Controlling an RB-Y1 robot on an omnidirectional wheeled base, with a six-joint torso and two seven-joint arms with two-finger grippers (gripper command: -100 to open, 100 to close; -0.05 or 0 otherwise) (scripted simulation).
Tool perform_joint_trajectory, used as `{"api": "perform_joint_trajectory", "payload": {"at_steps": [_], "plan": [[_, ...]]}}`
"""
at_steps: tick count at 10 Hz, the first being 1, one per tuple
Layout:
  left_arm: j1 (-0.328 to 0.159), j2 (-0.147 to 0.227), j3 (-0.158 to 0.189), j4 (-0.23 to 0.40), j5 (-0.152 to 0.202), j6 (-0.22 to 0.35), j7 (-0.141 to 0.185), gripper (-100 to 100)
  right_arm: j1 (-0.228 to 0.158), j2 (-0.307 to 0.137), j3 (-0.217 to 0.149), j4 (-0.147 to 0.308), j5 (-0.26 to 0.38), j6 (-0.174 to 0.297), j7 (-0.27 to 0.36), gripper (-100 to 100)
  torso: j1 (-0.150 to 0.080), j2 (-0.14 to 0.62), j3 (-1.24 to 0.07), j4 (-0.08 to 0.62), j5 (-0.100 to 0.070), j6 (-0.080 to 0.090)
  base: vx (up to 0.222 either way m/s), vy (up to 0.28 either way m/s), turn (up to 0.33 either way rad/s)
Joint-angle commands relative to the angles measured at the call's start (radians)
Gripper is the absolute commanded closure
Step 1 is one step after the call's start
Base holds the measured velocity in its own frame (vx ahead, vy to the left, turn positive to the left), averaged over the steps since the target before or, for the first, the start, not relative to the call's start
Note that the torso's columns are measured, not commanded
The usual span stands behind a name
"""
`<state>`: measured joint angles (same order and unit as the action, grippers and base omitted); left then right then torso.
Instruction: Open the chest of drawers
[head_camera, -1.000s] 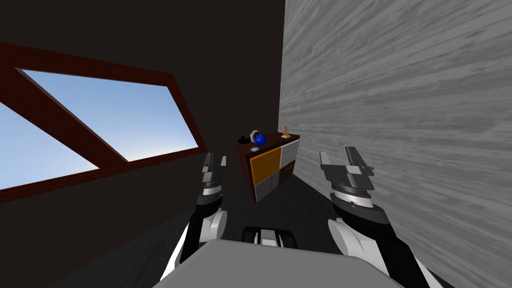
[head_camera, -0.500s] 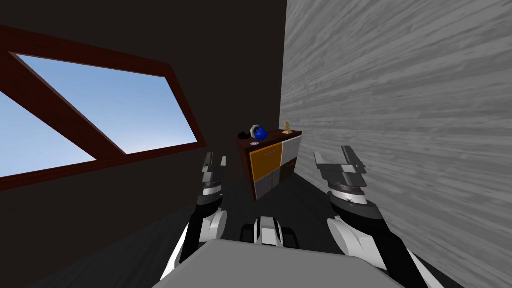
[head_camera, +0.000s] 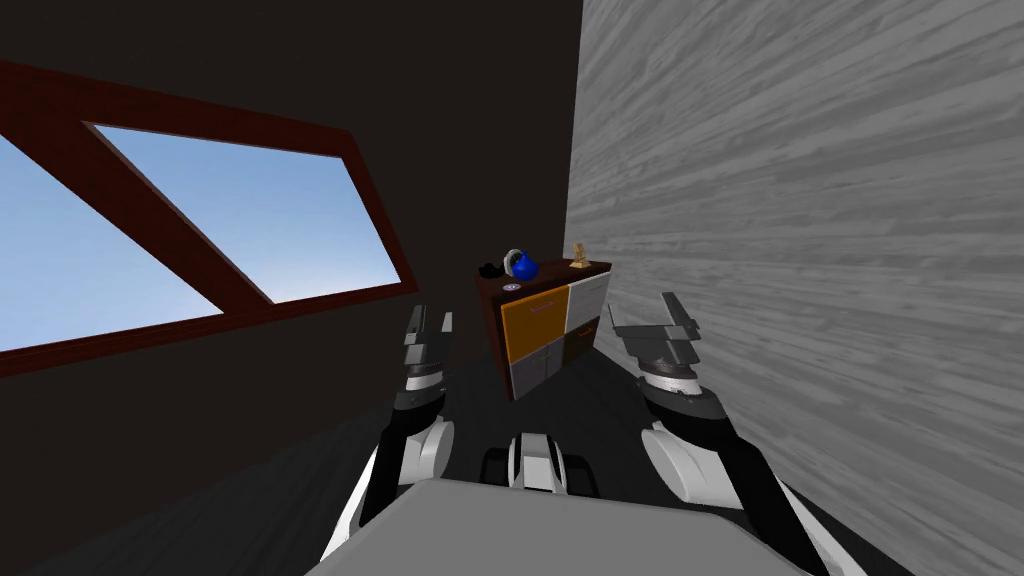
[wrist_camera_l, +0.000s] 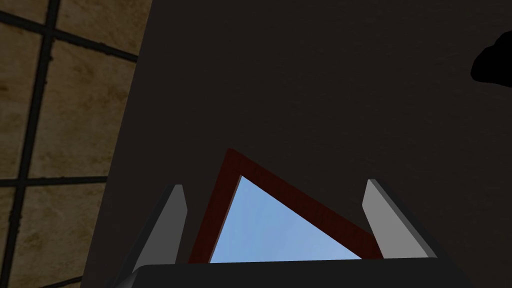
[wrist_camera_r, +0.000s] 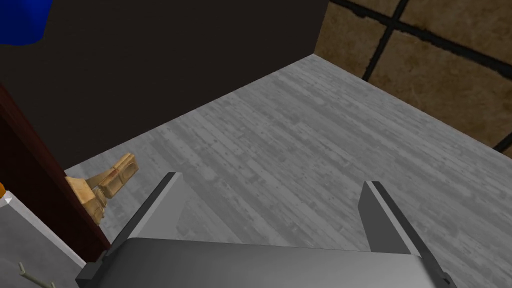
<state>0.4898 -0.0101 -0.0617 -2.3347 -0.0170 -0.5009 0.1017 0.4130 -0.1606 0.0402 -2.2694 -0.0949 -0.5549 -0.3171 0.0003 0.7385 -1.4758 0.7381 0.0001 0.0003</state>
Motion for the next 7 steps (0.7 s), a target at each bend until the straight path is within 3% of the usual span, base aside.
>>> {"api": "perform_joint_trajectory", "payload": {"at_steps": [1, 4, 7], "plan": [[0.0, 0.0, 0.0, 0.0, 0.0, 0.0, 0.0, 0, -0.051, -0.031, 0.045, 0.057, -0.072, -0.002, -0.076, -100, 0.0, 0.0, 0.0, 0.0, 0.0, 0.0, 0.021, -0.048, 0.133], [0.0, 0.0, 0.0, 0.0, 0.0, 0.0, 0.0, 0, -0.076, -0.042, 0.069, 0.085, -0.114, -0.003, -0.135, -100, 0.0, -0.001, 0.0, 0.0, 0.0, 0.0, 0.015, -0.03, 0.06], [0.0, 0.0, 0.0, 0.0, 0.0, 0.0, 0.0, 0, -0.13, -0.057, 0.12, 0.146, -0.194, -0.004, -0.22, -100, 0.0, 0.0, 0.0, 0.0, 0.0, 0.0, 0.014, -0.031, 0.076]]}}
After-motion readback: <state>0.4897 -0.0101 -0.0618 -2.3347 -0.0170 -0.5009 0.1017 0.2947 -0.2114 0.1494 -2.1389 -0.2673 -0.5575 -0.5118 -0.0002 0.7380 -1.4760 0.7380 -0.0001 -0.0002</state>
